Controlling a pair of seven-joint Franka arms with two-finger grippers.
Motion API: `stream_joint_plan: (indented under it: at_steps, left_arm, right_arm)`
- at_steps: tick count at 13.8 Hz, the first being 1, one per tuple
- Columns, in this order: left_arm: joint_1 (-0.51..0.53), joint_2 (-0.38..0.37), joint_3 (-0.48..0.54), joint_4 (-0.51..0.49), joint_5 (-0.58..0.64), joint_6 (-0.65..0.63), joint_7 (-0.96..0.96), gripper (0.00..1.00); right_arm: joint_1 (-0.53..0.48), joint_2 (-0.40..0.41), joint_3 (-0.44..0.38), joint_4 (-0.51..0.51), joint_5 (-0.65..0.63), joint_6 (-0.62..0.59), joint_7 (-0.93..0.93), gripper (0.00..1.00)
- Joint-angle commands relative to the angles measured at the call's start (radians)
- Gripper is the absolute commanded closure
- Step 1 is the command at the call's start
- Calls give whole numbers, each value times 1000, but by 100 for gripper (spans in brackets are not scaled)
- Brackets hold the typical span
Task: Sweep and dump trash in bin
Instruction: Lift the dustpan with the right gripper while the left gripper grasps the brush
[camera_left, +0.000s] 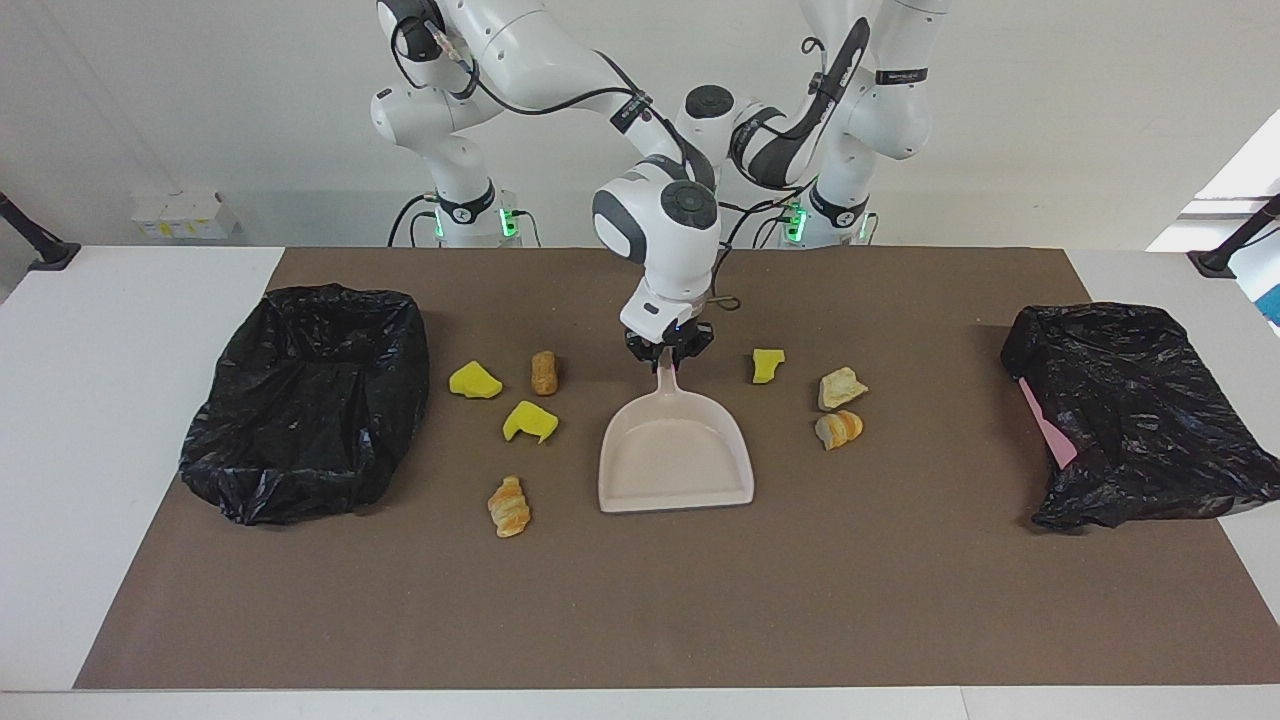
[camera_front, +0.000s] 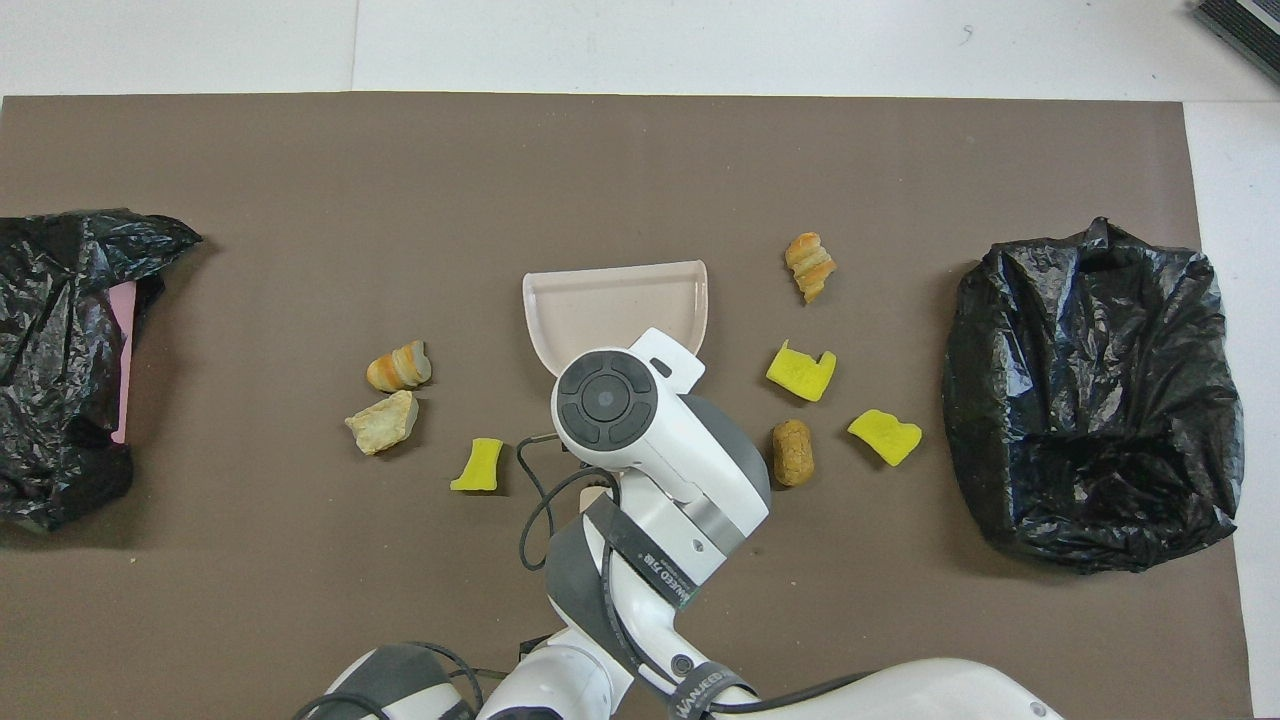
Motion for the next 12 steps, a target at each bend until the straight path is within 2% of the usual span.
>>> stream_joint_plan:
  at_steps: [1, 4, 8, 10, 12]
  left_arm:
    - [84, -41, -7, 13, 14, -61, 32, 100]
    - [150, -73, -5, 24, 46, -156, 112, 100]
    - [249, -151, -5, 37, 78, -323, 418, 100]
    - [335, -173, -4, 91, 78, -407, 504, 100]
    - [407, -161, -4, 155, 78, -461, 544, 100]
  right_arm:
    - [-7, -19, 3, -5, 9, -27, 1, 100]
    - [-47, -76, 3, -7, 2, -32, -119, 100]
    - [-116, -159, 3, -9, -1, -101, -342, 100]
    - [-133, -175, 3, -10, -3, -138, -502, 100]
    - [-142, -177, 3, -10, -3, -155, -684, 100]
